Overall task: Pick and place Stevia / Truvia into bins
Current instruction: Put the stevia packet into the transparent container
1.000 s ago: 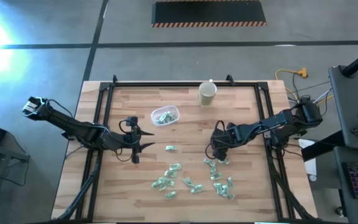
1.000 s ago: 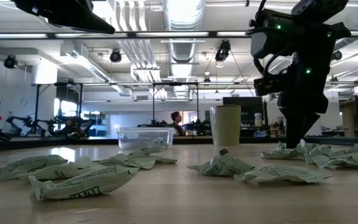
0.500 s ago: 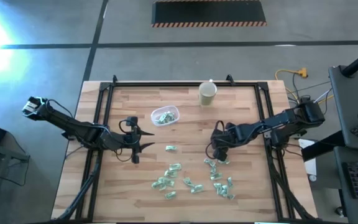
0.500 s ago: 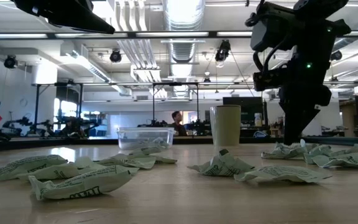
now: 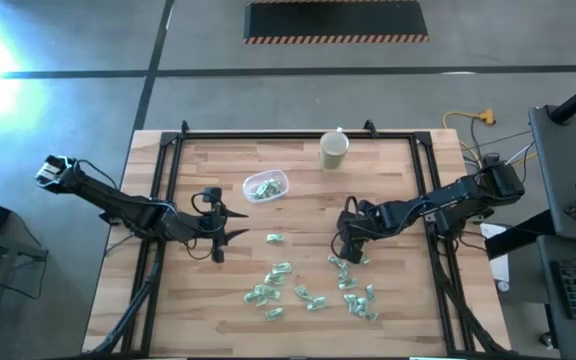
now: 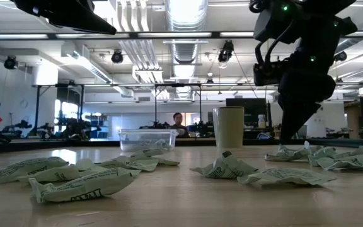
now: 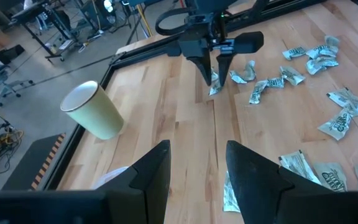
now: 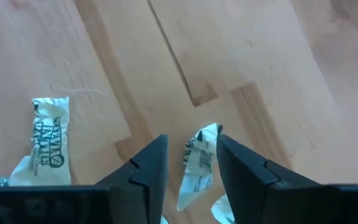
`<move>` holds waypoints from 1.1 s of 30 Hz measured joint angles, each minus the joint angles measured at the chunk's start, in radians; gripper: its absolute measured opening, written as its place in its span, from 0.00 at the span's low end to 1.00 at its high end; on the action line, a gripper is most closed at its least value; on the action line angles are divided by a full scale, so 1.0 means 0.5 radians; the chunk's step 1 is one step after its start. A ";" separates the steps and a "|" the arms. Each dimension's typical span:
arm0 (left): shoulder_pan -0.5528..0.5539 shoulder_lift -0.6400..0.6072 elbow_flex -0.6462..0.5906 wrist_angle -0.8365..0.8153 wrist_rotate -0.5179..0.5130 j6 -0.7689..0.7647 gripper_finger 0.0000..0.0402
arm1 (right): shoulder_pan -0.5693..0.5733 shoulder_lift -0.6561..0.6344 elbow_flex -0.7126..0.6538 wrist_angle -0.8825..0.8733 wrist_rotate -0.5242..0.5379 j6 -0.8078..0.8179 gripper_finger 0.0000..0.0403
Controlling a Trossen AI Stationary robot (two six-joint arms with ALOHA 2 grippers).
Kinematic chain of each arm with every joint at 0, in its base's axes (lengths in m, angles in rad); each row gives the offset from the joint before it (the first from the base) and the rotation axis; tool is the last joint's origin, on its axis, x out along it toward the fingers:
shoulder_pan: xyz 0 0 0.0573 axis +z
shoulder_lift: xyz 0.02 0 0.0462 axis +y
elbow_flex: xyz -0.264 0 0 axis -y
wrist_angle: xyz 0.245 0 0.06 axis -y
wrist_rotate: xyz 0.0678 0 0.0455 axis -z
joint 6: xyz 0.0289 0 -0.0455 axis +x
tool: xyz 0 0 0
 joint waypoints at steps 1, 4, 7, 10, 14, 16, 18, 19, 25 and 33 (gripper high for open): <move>0.000 0.000 -0.002 0.000 0.001 0.000 0.35 | -0.001 0.000 0.000 0.002 0.007 0.000 0.32; 0.000 0.000 -0.005 -0.001 0.001 0.000 0.35 | 0.000 0.000 -0.004 0.001 0.023 0.002 0.34; 0.000 0.000 -0.009 0.000 0.001 0.000 0.35 | -0.002 0.028 -0.012 0.007 0.024 0.015 0.37; 0.000 0.000 -0.013 0.000 0.001 0.000 0.35 | -0.003 0.076 -0.022 0.004 0.024 0.016 0.39; 0.000 -0.001 -0.021 0.001 0.001 0.000 0.35 | -0.006 0.132 -0.023 0.003 0.013 0.020 0.41; 0.000 0.000 -0.023 0.001 0.001 0.000 0.35 | -0.010 0.140 -0.023 0.001 0.006 0.016 0.41; 0.001 0.000 -0.024 0.001 0.001 0.000 0.35 | -0.015 0.141 -0.022 -0.001 -0.001 0.014 0.41; 0.001 -0.001 -0.024 0.001 0.001 0.000 0.35 | -0.018 0.141 -0.022 -0.002 -0.002 0.012 0.41; 0.001 0.000 -0.025 0.001 0.001 0.000 0.35 | -0.022 0.141 -0.019 -0.007 -0.031 -0.043 0.31; 0.001 -0.001 -0.026 0.001 0.001 0.000 0.35 | -0.023 0.141 -0.001 -0.037 -0.054 -0.232 0.05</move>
